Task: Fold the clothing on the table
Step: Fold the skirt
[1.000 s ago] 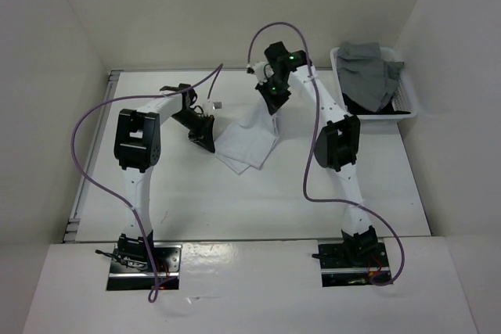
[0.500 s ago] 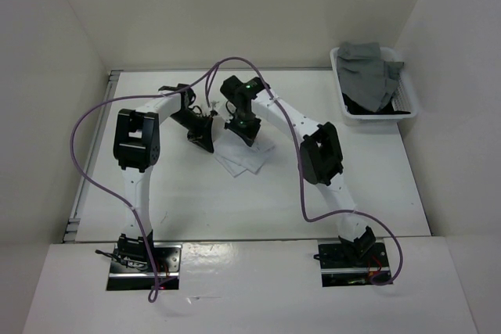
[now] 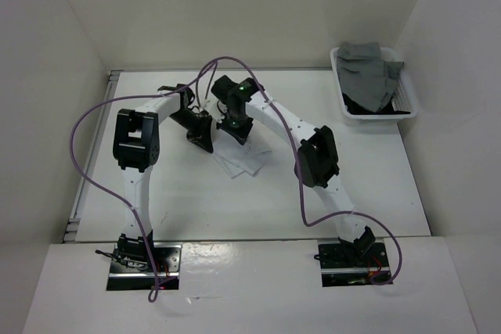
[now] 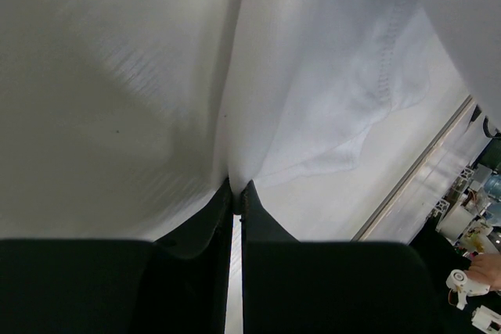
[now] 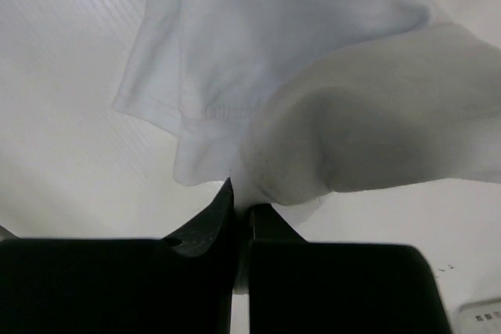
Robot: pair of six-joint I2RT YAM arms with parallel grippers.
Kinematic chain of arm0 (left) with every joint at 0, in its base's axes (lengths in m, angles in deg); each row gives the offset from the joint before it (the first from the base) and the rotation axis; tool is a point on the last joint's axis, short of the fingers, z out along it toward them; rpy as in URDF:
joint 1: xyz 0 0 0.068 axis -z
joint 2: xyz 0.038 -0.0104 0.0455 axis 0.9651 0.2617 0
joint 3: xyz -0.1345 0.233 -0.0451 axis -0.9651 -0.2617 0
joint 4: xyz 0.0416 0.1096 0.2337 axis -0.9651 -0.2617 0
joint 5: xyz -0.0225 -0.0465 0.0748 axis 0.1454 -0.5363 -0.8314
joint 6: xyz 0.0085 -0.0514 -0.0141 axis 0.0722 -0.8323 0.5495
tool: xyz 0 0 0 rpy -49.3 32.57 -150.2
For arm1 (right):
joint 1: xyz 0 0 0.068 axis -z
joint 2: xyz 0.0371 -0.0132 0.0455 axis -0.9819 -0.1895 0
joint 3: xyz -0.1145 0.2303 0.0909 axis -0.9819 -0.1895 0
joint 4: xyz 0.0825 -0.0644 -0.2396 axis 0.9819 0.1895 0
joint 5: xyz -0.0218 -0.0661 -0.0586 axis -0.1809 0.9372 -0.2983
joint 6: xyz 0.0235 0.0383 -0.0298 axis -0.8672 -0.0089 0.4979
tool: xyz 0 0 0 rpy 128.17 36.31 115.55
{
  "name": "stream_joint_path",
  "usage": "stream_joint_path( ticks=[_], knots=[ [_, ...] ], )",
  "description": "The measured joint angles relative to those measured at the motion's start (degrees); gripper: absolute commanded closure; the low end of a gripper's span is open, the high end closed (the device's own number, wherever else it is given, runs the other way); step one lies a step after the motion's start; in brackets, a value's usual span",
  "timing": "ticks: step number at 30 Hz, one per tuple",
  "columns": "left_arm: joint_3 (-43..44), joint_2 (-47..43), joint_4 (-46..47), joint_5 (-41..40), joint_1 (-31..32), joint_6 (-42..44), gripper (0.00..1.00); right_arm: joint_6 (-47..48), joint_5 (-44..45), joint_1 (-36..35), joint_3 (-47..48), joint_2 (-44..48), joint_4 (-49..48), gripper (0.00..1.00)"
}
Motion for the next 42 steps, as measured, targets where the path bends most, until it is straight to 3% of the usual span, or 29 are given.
stream_joint_path(
  ticks=[4,5,8,17,23,30,34,39,42],
  knots=[
    [0.0,0.0,-0.1,0.0,0.0,0.0,0.91,-0.2,-0.1,-0.6,2.8,-0.3,-0.1,0.86],
    [-0.1,0.0,-0.1,0.0,0.0,0.0,0.91,-0.2,-0.2,-0.9,2.9,-0.3,-0.1,0.78],
    [-0.1,0.0,-0.1,0.0,0.0,0.0,0.91,-0.5,-0.7,-2.3,2.9,-0.6,-0.1,0.66],
    [-0.1,0.0,-0.1,0.0,0.0,0.0,0.90,0.8,-1.7,-7.4,-4.5,-0.7,-0.2,0.45],
    [-0.1,0.0,-0.1,0.0,0.0,0.0,0.85,1.4,-1.1,-6.5,-6.6,-0.5,-0.1,0.44],
    [-0.3,-0.1,-0.5,1.1,-1.0,-0.2,0.54,1.7,-1.0,-0.2,-6.6,3.5,-0.2,0.44],
    [-1.8,-1.9,-0.6,0.6,-5.6,-0.3,0.40,1.7,-0.7,6.4,-9.0,9.4,-1.0,0.44],
    [-1.8,-6.2,0.2,-0.2,-11.6,-1.0,0.29,1.7,-0.1,15.0,-15.0,16.7,-3.1,0.44],
    [-0.6,-8.0,0.2,-0.2,-10.4,-1.2,0.26,1.4,0.3,17.3,-17.7,17.5,-4.3,0.44]
  ],
)
